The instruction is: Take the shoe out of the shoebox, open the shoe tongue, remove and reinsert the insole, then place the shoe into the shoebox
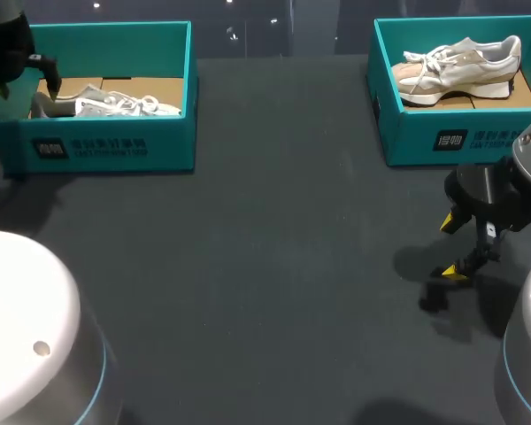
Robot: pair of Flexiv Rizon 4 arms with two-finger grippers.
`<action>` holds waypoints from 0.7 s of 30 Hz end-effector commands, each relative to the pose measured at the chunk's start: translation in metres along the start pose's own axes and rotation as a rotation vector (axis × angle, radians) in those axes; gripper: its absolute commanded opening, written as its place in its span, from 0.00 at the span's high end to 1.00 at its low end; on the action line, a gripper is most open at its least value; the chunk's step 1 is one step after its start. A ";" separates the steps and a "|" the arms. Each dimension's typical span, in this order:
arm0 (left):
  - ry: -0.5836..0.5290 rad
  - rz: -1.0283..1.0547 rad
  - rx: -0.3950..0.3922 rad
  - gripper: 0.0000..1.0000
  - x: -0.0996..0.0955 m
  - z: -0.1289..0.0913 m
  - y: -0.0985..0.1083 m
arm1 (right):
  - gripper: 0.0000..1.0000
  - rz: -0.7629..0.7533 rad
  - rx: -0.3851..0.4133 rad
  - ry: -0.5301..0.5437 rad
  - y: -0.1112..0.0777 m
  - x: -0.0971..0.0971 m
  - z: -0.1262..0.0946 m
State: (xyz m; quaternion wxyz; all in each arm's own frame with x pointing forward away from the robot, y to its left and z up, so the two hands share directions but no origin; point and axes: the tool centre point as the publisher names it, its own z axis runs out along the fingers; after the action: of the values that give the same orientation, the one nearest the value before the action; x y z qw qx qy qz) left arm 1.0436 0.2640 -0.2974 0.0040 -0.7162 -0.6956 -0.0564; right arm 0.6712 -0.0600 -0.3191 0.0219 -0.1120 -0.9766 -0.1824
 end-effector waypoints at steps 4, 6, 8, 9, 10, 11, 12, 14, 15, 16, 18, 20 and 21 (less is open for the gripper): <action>-0.001 0.014 0.006 0.00 0.003 -0.042 -0.009 | 0.00 0.000 0.001 -0.002 -0.001 0.001 0.000; -0.004 0.014 0.009 0.00 0.005 -0.053 -0.012 | 0.00 0.000 0.001 -0.002 -0.001 0.001 0.000; -0.006 0.005 0.018 0.00 0.008 -0.064 -0.014 | 0.00 0.000 0.001 -0.002 -0.001 0.001 0.000; -0.009 0.000 0.027 0.00 0.010 -0.070 -0.015 | 0.00 0.000 0.001 -0.002 -0.001 0.001 0.000; -0.009 -0.001 0.027 0.00 0.011 -0.076 -0.016 | 0.00 0.000 0.001 -0.002 -0.001 0.001 0.000; -0.007 -0.002 0.029 0.00 0.013 -0.081 -0.017 | 0.00 0.000 0.001 -0.002 -0.001 0.001 0.000; -0.009 -0.002 0.033 0.00 0.014 -0.088 -0.019 | 0.00 0.000 0.001 -0.002 -0.001 0.001 0.000; -0.008 0.000 0.033 0.00 0.017 -0.099 -0.021 | 0.00 0.000 0.001 -0.002 -0.001 0.001 0.000; -0.010 0.002 0.032 0.00 0.018 -0.105 -0.022 | 0.00 0.000 0.001 -0.002 -0.001 0.001 0.000; -0.011 0.005 0.035 0.00 0.020 -0.109 -0.023 | 0.00 0.000 0.001 -0.002 -0.001 0.001 0.000; -0.011 0.005 0.033 0.00 0.022 -0.115 -0.025 | 0.00 0.000 0.001 -0.002 -0.001 0.001 0.000; -0.012 0.006 0.032 0.00 0.023 -0.120 -0.026 | 0.00 0.000 0.001 -0.002 -0.001 0.001 0.000; -0.011 0.008 0.031 0.00 0.024 -0.122 -0.027 | 0.00 0.000 0.001 -0.002 -0.001 0.001 0.000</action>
State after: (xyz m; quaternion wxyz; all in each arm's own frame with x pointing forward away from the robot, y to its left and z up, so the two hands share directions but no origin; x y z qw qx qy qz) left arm 1.0158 0.2768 -0.1843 0.0136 -0.7181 -0.6948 -0.0380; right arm 0.6712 -0.0600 -0.3191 0.0219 -0.1120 -0.9766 -0.1824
